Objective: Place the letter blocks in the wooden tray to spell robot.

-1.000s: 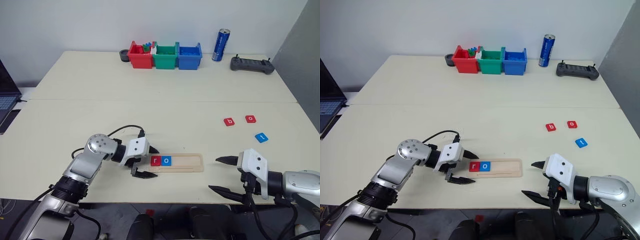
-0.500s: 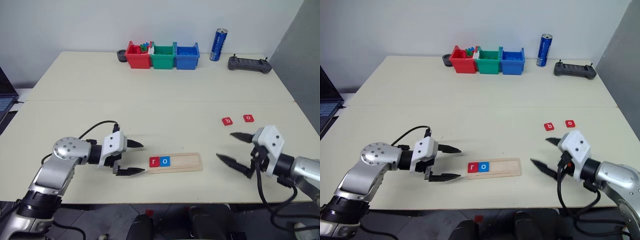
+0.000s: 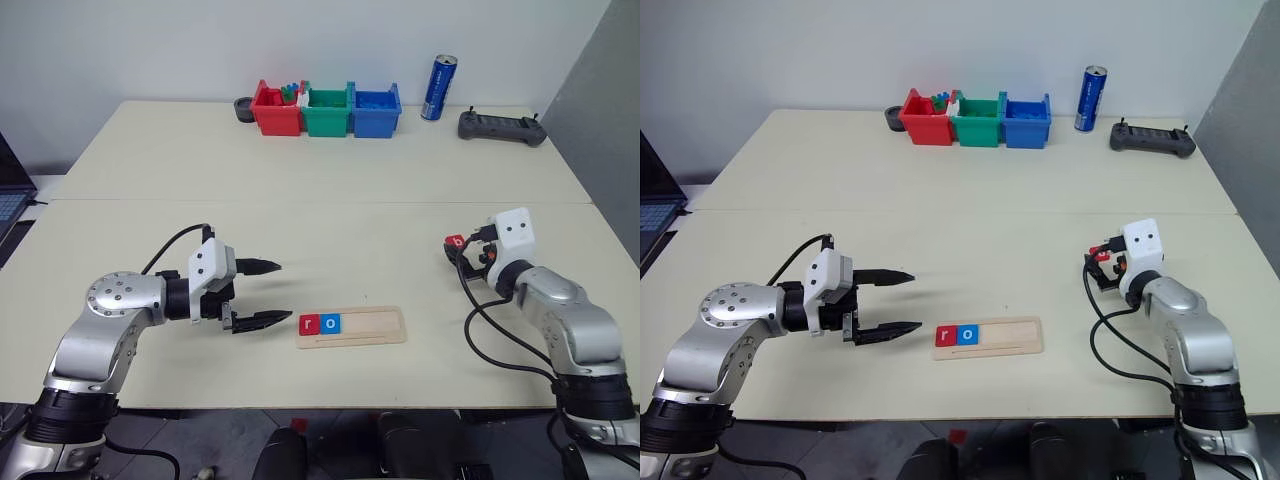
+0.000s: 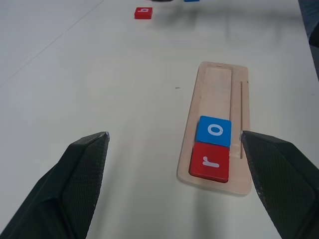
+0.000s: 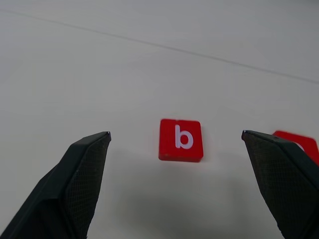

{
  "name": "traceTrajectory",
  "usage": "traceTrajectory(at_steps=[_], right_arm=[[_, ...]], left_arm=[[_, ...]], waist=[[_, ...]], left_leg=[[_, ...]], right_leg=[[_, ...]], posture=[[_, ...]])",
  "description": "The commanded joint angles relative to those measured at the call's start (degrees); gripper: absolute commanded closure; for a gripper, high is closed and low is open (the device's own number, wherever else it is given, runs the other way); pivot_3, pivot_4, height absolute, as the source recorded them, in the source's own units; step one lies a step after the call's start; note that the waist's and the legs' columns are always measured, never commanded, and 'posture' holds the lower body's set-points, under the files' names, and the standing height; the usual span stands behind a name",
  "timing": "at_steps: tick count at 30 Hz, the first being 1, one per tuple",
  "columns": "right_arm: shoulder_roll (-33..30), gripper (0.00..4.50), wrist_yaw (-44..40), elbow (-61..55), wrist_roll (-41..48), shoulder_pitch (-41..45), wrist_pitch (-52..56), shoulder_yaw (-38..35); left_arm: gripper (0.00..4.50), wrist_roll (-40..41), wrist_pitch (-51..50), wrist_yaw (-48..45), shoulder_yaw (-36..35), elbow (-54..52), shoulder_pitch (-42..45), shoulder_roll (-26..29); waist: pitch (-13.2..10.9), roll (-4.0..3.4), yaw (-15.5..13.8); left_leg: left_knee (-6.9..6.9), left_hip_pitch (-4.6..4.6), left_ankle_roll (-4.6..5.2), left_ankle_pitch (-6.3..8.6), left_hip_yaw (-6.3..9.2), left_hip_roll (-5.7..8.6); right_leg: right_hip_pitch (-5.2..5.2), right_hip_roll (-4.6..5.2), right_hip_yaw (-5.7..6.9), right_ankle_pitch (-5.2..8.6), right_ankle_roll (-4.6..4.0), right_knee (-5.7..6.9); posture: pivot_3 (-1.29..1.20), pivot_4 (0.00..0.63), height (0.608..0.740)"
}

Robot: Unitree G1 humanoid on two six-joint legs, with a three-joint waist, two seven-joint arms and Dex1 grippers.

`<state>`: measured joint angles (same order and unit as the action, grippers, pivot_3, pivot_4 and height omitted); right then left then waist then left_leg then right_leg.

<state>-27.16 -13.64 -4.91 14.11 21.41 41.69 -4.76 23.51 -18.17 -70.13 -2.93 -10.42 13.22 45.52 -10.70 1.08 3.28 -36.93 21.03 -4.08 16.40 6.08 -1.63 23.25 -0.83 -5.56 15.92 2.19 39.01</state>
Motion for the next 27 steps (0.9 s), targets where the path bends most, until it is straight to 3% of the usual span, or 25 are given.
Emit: traceTrajectory(at_steps=[1, 11, 14, 21, 24, 27], right_arm=[[1.2, 0.00, -0.5, 4.7, -2.1, 2.9, -4.6, 0.8], [5.6, 0.00, 0.3, 20.2, -4.3, 8.0, -10.8, 0.6], [5.8, 0.61, 0.9, 22.2, -4.7, 8.4, -10.2, 0.2], [6.4, 3.03, 2.4, 20.1, -4.4, 6.6, -7.6, -0.6], [7.0, 3.03, 3.7, 14.1, -4.4, 4.0, -5.7, -0.9], [8.0, 3.03, 5.7, 0.6, -3.5, -1.7, -0.4, -1.7]], left_arm=[[0.06, 0.5, 0.3, -0.6, 0.6, -2.7, 0.3, 1.0], [0.06, -0.4, 0.2, -0.7, 2.6, -3.8, 1.0, 1.5], [0.00, -0.3, -0.4, -0.2, 3.1, -4.2, 1.6, 1.5], [0.00, -0.2, -2.2, 1.0, 3.9, -6.3, 2.2, 1.4], [0.00, -0.3, -2.4, 1.1, 4.3, -6.7, 2.4, 1.4], [0.00, 0.0, -2.7, 1.0, 4.4, -7.1, 2.5, 1.6]], waist=[[0.0, -0.01, 0.1], [0.0, -0.02, 0.4], [0.0, -0.02, 0.5], [0.0, 0.01, 0.0], [0.0, 0.01, -0.2], [0.0, 0.01, -0.5]], left_leg=[[0.00, -0.01, 0.00, 0.00, 0.00, 0.00], [-0.03, -0.07, 0.01, 0.00, -0.01, 0.00], [-0.04, -0.07, 0.01, 0.00, 0.00, -0.01], [-0.07, -0.07, 0.00, 0.00, 0.03, 0.02], [-0.07, -0.06, 0.00, 0.00, 0.05, 0.02], [-0.03, 0.00, 0.00, 0.00, 0.12, 0.03]], right_leg=[[0.00, 0.00, 0.00, 0.00, 0.00, 0.00], [-0.03, -0.01, -0.01, -0.01, -0.01, 0.05], [-0.04, -0.01, 0.00, -0.01, -0.01, 0.06], [-0.09, 0.01, 0.01, -0.01, 0.00, 0.06], [-0.10, 0.01, 0.03, -0.01, 0.00, 0.05], [-0.07, 0.01, 0.08, 0.00, 0.00, 0.03]], posture=[[0.00, 0.150, 0.740], [0.00, 0.150, 0.740], [0.00, 0.150, 0.740], [0.00, 0.150, 0.740], [0.00, 0.150, 0.740], [0.00, 0.150, 0.740]])
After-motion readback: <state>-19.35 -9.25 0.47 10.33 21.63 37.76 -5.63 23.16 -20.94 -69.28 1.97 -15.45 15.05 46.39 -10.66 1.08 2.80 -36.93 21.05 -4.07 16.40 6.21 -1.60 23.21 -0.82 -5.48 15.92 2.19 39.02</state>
